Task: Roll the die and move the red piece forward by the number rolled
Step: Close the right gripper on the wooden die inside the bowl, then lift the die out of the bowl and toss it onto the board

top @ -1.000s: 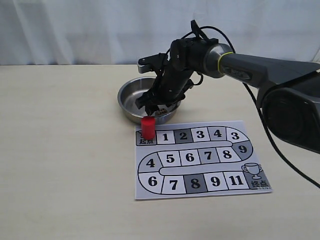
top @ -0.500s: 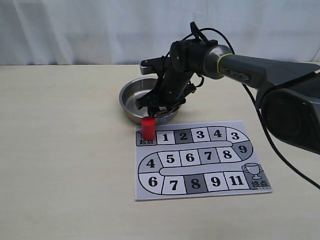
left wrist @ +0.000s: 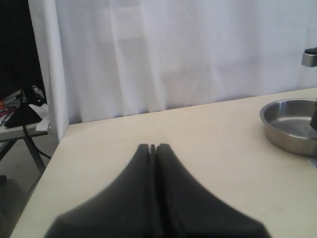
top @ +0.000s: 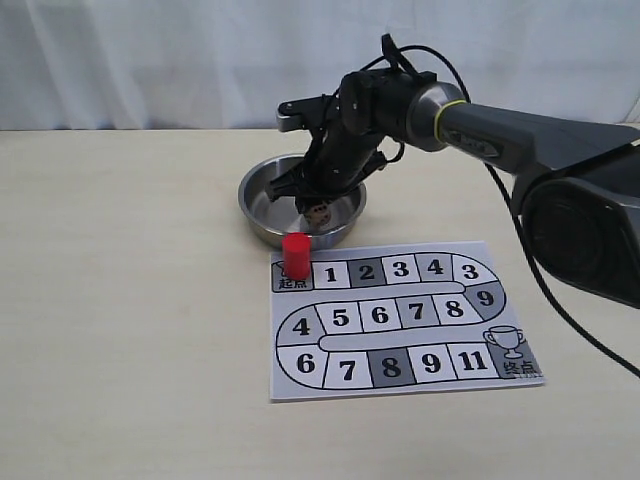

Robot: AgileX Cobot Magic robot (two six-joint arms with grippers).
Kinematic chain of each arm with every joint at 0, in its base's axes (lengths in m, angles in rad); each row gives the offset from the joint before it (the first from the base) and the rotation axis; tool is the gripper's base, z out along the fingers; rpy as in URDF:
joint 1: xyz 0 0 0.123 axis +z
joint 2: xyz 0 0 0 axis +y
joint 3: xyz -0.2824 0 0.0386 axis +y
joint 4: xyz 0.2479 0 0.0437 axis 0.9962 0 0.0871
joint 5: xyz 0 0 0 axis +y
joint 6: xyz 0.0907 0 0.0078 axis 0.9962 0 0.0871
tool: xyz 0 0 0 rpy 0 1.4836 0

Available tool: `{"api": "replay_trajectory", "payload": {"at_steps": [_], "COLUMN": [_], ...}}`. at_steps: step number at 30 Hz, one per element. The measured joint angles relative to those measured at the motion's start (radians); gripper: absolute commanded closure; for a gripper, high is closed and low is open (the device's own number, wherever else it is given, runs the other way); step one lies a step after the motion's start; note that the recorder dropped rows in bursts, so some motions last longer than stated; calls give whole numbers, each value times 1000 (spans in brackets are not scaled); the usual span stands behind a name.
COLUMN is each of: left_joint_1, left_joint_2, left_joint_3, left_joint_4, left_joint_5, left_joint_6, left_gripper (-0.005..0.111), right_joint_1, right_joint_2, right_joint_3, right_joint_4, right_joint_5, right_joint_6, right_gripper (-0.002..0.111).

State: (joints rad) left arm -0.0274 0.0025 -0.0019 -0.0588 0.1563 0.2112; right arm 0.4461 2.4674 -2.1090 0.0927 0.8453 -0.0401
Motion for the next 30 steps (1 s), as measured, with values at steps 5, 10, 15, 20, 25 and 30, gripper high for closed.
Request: {"api": "replay_trajectory", "payload": {"at_steps": [5,10,15,20,25,30], "left_joint_1": [0,0,0,0,0,0], "left_joint_2": [0,0,0,-2,-2,-2], "left_joint_3": [0,0,0,0,0,0], "left_joint_4": [0,0,0,0,0,0], "left_joint_5": [0,0,0,0,0,0], "left_joint_6": [0,0,0,0,0,0], "left_gripper": [107,107,107,107,107,107], "right_joint_1": [0,0,0,-2,-18,-24], "right_joint_2": [0,0,-6,-43,-97,-180], "right_joint_3": [-37,-37,-37,-37,-28,113], "right_joint_4": [0,0,0,-12,-19,-42], "right_joint_5": [-4,-4,-2,30,102,89], "right_joint_6": [0,2,2,2,4,6], "right_gripper": [104,104,104,104,104,104]}}
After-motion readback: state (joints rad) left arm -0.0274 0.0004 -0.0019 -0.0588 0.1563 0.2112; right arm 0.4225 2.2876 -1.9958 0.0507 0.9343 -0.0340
